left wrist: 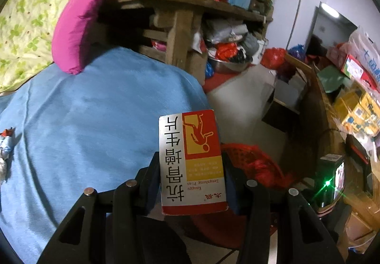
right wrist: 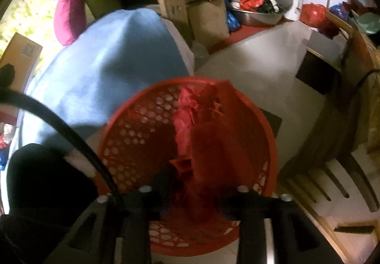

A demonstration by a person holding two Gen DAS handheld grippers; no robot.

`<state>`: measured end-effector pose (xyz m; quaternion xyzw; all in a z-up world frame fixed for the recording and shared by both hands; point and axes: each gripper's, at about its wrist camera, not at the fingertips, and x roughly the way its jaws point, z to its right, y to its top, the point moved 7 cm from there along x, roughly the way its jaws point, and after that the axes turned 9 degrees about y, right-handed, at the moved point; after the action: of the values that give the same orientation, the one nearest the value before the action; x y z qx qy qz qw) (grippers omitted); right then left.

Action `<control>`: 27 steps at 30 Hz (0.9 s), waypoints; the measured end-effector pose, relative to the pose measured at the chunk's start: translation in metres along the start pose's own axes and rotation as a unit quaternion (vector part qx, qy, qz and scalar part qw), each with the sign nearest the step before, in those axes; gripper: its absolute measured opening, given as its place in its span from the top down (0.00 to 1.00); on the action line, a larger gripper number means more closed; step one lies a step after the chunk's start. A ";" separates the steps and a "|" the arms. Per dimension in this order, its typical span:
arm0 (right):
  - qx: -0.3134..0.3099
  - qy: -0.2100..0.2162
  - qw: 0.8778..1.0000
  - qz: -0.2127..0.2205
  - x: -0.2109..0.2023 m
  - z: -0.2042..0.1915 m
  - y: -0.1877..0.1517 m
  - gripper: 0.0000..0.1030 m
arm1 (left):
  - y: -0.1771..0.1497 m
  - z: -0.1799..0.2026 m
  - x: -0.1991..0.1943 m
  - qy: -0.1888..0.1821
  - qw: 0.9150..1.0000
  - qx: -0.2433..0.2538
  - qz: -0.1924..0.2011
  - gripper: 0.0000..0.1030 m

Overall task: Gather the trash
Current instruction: 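Carry the box and red bag to the red basket and release both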

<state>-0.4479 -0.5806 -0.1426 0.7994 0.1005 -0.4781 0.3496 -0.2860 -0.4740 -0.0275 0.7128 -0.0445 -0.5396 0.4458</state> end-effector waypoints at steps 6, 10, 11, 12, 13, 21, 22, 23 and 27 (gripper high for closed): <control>0.016 0.002 0.999 0.041 -0.026 0.009 0.007 0.41 | -0.006 0.022 0.018 -0.013 0.999 0.019 -0.027 0.51; 0.039 0.006 0.996 0.080 -0.052 0.016 0.012 0.41 | -0.010 0.039 0.027 -0.027 0.998 0.034 -0.043 0.51; 0.047 0.007 0.995 0.088 -0.057 0.018 0.011 0.41 | -0.010 0.044 0.031 -0.032 0.998 0.039 -0.048 0.51; 0.053 0.008 0.994 0.094 -0.059 0.020 0.013 0.41 | -0.011 0.048 0.033 -0.035 0.997 0.043 -0.052 0.50; 0.058 0.009 0.993 0.100 -0.062 0.021 0.012 0.41 | -0.012 0.051 0.034 -0.036 0.997 0.046 -0.056 0.41; 0.074 0.018 0.992 0.099 -0.068 0.020 0.012 0.38 | -0.010 0.039 0.024 -0.038 0.997 0.038 -0.051 0.22; 0.071 0.019 0.992 0.101 -0.069 0.017 0.016 0.38 | -0.008 0.031 0.019 -0.037 0.998 0.031 -0.046 0.22; 0.065 0.016 0.993 0.100 -0.069 0.012 0.018 0.38 | -0.007 0.022 0.016 -0.034 0.998 0.024 -0.040 0.22; 0.038 0.002 0.997 0.067 -0.059 -0.011 0.027 0.35 | -0.005 -0.023 -0.003 -0.014 1.000 -0.015 -0.020 0.22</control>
<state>-0.4575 -0.5830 -0.0772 0.8180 0.0295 -0.4552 0.3504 -0.2701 -0.4561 -0.0284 0.6992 -0.0284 -0.5588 0.4449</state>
